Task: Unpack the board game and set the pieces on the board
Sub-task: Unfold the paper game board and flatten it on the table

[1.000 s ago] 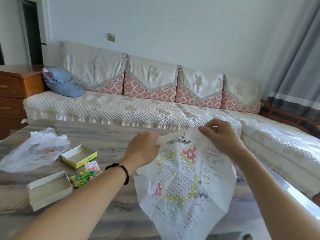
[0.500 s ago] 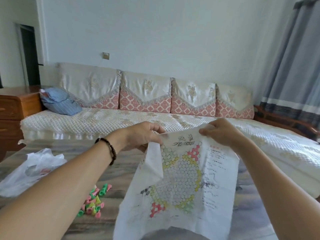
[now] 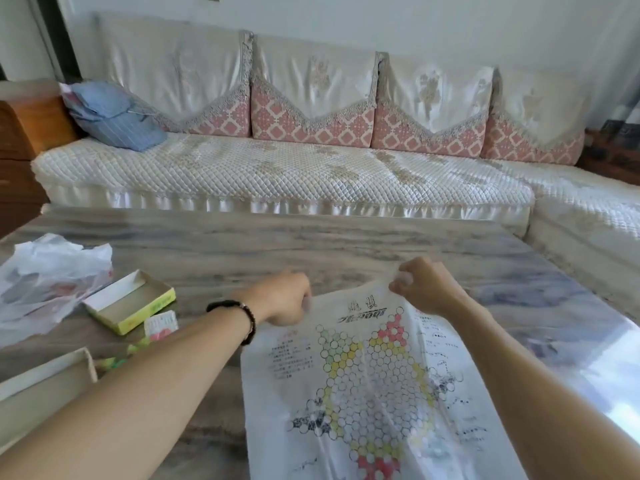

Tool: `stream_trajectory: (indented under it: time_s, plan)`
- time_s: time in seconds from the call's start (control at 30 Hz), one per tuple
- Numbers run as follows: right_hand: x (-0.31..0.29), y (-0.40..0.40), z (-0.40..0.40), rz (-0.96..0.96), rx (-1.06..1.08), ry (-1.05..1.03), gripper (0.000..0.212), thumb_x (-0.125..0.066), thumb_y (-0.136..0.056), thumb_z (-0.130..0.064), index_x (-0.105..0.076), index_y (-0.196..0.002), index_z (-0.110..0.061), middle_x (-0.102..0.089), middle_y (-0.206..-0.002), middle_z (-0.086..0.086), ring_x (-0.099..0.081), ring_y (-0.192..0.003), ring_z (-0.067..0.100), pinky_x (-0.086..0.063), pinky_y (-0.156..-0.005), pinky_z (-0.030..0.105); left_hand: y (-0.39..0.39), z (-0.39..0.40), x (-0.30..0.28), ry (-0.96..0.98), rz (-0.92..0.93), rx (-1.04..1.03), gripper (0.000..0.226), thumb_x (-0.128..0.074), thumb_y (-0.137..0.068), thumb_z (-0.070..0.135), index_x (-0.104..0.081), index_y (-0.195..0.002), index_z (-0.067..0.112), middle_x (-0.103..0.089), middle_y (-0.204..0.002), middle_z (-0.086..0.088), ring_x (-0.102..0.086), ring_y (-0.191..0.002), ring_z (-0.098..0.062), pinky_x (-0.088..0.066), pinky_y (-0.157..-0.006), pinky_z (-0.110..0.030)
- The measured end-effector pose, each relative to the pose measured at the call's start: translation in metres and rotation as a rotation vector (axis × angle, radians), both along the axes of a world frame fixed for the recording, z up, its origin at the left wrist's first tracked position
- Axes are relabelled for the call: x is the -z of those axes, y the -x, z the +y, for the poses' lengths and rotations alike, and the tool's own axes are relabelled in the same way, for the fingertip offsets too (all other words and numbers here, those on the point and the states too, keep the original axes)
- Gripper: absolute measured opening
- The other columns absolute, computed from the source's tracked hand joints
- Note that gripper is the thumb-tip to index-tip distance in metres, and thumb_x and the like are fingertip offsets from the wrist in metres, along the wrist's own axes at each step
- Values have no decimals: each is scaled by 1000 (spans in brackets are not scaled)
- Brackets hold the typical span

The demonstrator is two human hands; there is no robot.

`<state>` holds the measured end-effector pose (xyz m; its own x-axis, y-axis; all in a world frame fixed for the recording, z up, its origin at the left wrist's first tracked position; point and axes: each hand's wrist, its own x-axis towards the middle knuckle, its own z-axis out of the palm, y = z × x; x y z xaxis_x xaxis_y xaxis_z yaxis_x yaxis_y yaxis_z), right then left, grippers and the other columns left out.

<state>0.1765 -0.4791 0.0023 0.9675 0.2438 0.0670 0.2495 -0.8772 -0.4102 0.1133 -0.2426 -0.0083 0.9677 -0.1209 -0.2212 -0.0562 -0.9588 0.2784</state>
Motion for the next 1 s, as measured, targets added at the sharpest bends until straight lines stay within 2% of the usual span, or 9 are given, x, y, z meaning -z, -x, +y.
stream_trajectory:
  time_s: [0.17, 0.27, 0.37, 0.43, 0.6, 0.7, 0.77, 0.87, 1.0]
  plan:
    - [50, -52, 10, 31, -20, 127, 19, -65, -87, -27, -62, -74, -13, -65, -68, -1, -60, -58, 16, -55, -67, 36, -49, 15, 55, -116, -218, -86, 30, -47, -86, -4, -60, -72, 19, -59, -66, 3, -59, -63, -14, -31, -42, -24]
    - [69, -80, 16, 38, -47, 197, 21, -67, -84, -34, -61, -73, -18, -65, -72, -3, -61, -68, 19, -51, -82, 45, -73, 24, 73, -145, -307, -130, 27, -48, -86, -2, -61, -82, 21, -60, -69, 2, -52, -57, -14, -30, -43, -26]
    - [82, -106, 21, 55, -77, 236, 25, -65, -85, -41, -57, -74, -20, -63, -81, -6, -58, -80, 19, -45, -89, 46, -92, 33, 85, -135, -353, -154, 23, -55, -87, 2, -63, -91, 22, -63, -73, 5, -52, -62, -14, -48, -68, -32]
    - [88, -120, 25, 60, -107, 264, 22, -60, -89, -43, -57, -83, -22, -59, -91, -8, -56, -91, 19, -39, -94, 48, -101, 39, 92, -98, -353, -189, 20, -59, -86, 4, -65, -93, 22, -65, -78, 7, -56, -69, -12, -45, -92, -41]
    - [95, -143, 30, 9, -143, 313, 18, -53, -93, -42, -56, -93, -25, -55, -92, -7, -55, -97, 20, -34, -91, 45, -110, 46, 96, -46, -386, -252, 30, -60, -87, 8, -62, -112, 24, -69, -92, 9, -62, -90, -13, -32, -101, -36]
    - [98, -150, 31, 4, -136, 315, 19, -53, -92, -44, -55, -90, -25, -58, -96, -4, -54, -101, 22, -31, -84, 43, -114, 44, 99, -151, -438, -267, 50, -66, -82, 11, -52, -129, 21, -66, -106, 3, -55, -106, -19, -26, -110, -43]
    - [102, -153, 31, 17, -122, 314, 22, -53, -92, -45, -57, -91, -23, -60, -99, -2, -52, -106, 23, -30, -83, 43, -113, 36, 97, -138, -549, -269, 54, -65, -79, 8, -50, -131, 16, -57, -126, -6, -50, -114, -24, -32, -106, -45]
    - [105, -156, 33, 43, -71, 277, 26, -53, -91, -46, -58, -93, -21, -58, -98, -2, -51, -108, 25, -31, -84, 44, -99, 5, 97, 78, -655, -116, 38, -60, -84, 7, -58, -123, 10, -59, -125, -9, -53, -112, -25, -40, -102, -42]
    - [104, -160, 37, 54, -42, 312, 30, -53, -91, -48, -59, -109, -24, -63, -109, 1, -52, -111, 25, -33, -91, 45, -73, -31, 114, 90, -416, 48, 36, -39, -99, 33, -52, -129, 20, -46, -144, -3, -38, -133, -20, -23, -116, -44]
